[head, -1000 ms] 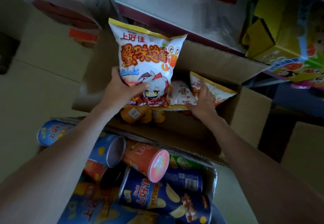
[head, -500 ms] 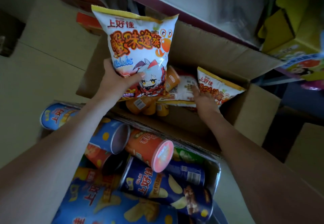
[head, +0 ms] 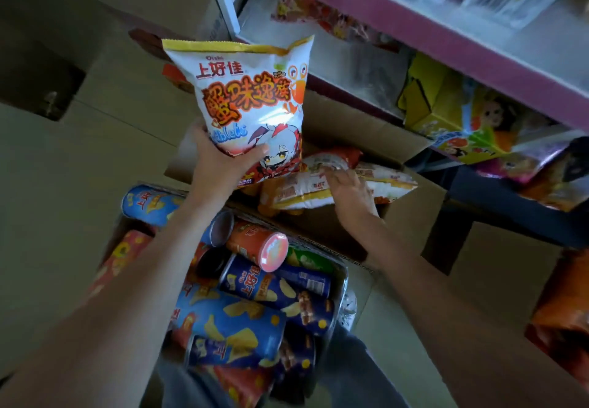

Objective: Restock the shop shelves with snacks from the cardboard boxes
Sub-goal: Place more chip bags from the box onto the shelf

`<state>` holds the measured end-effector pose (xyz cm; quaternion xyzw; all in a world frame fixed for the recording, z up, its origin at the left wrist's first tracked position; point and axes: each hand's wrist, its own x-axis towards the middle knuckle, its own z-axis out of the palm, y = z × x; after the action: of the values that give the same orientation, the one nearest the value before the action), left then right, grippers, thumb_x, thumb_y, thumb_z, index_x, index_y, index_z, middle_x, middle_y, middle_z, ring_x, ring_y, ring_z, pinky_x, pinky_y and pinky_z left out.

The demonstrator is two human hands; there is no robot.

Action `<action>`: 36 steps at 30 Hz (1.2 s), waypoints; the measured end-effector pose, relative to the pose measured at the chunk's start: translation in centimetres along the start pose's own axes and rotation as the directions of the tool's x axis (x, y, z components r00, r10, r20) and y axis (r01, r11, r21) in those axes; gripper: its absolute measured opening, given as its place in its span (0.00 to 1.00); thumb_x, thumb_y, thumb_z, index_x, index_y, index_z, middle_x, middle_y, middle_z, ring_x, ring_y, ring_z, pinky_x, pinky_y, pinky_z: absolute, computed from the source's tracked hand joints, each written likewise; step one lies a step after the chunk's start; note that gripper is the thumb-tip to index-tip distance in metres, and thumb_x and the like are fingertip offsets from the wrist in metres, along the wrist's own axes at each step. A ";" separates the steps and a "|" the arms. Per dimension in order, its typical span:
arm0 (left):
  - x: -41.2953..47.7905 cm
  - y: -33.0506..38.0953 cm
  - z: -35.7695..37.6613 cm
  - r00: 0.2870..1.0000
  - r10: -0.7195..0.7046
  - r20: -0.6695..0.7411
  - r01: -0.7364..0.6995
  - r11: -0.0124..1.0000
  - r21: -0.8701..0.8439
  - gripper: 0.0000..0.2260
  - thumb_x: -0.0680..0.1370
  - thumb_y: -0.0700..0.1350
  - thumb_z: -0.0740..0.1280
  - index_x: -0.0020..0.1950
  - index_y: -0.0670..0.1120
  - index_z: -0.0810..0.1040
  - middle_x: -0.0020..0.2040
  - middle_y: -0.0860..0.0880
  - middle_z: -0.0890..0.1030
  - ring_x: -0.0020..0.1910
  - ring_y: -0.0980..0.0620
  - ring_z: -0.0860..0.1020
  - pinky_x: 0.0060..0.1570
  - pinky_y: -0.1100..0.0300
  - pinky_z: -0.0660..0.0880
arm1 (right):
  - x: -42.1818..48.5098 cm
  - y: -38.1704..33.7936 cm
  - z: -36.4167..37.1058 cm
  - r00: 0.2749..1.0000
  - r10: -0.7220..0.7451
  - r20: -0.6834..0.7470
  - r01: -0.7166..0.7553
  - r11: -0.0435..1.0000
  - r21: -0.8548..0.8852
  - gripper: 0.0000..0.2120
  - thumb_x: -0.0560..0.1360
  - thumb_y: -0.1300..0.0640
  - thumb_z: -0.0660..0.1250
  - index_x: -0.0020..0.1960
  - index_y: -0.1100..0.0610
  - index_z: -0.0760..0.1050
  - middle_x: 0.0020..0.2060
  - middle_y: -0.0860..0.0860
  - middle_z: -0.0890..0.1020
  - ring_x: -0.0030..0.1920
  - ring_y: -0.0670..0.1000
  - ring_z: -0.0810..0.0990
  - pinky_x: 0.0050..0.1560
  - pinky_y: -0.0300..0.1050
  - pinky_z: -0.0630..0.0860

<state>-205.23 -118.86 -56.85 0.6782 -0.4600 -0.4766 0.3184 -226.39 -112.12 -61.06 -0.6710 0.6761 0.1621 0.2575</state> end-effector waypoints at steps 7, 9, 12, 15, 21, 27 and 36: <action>-8.1 8.4 -2.4 0.991 -0.110 -0.083 0.098 0.986 -0.135 0.31 0.68 0.39 0.78 0.64 0.44 0.63 0.53 0.57 0.75 0.46 0.70 0.76 0.41 0.76 0.73 | -8.9 2.1 -8.7 0.987 0.022 -0.160 0.019 0.969 0.247 0.33 0.72 0.74 0.59 0.75 0.58 0.61 0.67 0.58 0.67 0.68 0.58 0.63 0.66 0.50 0.67; -10.0 11.6 -3.1 0.985 -0.138 -0.103 0.120 0.979 -0.162 0.26 0.70 0.40 0.76 0.59 0.49 0.63 0.50 0.59 0.72 0.41 0.74 0.74 0.38 0.78 0.71 | -11.5 2.7 -11.7 0.965 0.028 -0.263 0.072 0.930 0.361 0.27 0.74 0.73 0.58 0.71 0.58 0.69 0.65 0.59 0.71 0.63 0.58 0.66 0.63 0.47 0.66; -12.6 17.0 -4.6 0.981 -0.134 -0.142 0.105 0.974 -0.199 0.22 0.73 0.40 0.74 0.49 0.57 0.61 0.46 0.63 0.66 0.34 0.80 0.69 0.34 0.82 0.66 | -16.1 3.2 -17.2 0.913 0.081 -0.401 0.160 0.830 0.534 0.18 0.78 0.70 0.59 0.64 0.60 0.75 0.57 0.55 0.73 0.60 0.55 0.69 0.58 0.38 0.65; -14.2 20.8 -7.2 0.982 -0.076 -0.172 0.045 0.983 -0.178 0.24 0.72 0.38 0.75 0.60 0.48 0.66 0.47 0.62 0.71 0.35 0.82 0.70 0.36 0.82 0.67 | -20.8 3.2 -22.8 0.888 0.092 -0.451 0.235 0.752 0.616 0.14 0.78 0.69 0.60 0.58 0.57 0.78 0.52 0.50 0.74 0.54 0.49 0.73 0.49 0.24 0.65; -18.0 24.5 -11.1 0.998 0.016 -0.056 -0.021 0.995 -0.096 0.33 0.68 0.44 0.79 0.67 0.41 0.67 0.58 0.51 0.78 0.50 0.68 0.76 0.46 0.77 0.73 | -29.6 1.4 -30.6 0.851 0.089 -0.517 0.347 0.644 0.682 0.17 0.78 0.69 0.62 0.51 0.47 0.78 0.49 0.42 0.78 0.53 0.44 0.77 0.54 0.38 0.74; -23.9 27.2 -13.1 0.997 0.067 0.026 -0.066 0.996 -0.052 0.33 0.70 0.41 0.77 0.69 0.42 0.63 0.57 0.53 0.71 0.56 0.56 0.70 0.42 0.79 0.66 | -37.2 -0.1 -33.6 0.861 0.394 -0.322 0.247 0.229 0.942 0.17 0.78 0.68 0.61 0.45 0.49 0.82 0.43 0.49 0.82 0.47 0.51 0.80 0.48 0.46 0.78; -27.5 27.9 -13.8 0.997 -0.034 0.076 0.034 0.999 -0.008 0.32 0.67 0.46 0.79 0.63 0.44 0.64 0.49 0.55 0.73 0.47 0.58 0.75 0.50 0.61 0.73 | -42.8 2.2 -37.1 0.885 0.456 0.096 0.122 -0.427 0.896 0.10 0.80 0.68 0.59 0.49 0.58 0.78 0.43 0.55 0.78 0.41 0.49 0.76 0.48 0.47 0.76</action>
<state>-204.56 -103.89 -18.17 0.6658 -0.4581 -0.5095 0.2955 -234.84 -97.66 -6.91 -0.0431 0.6321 -0.5527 0.5415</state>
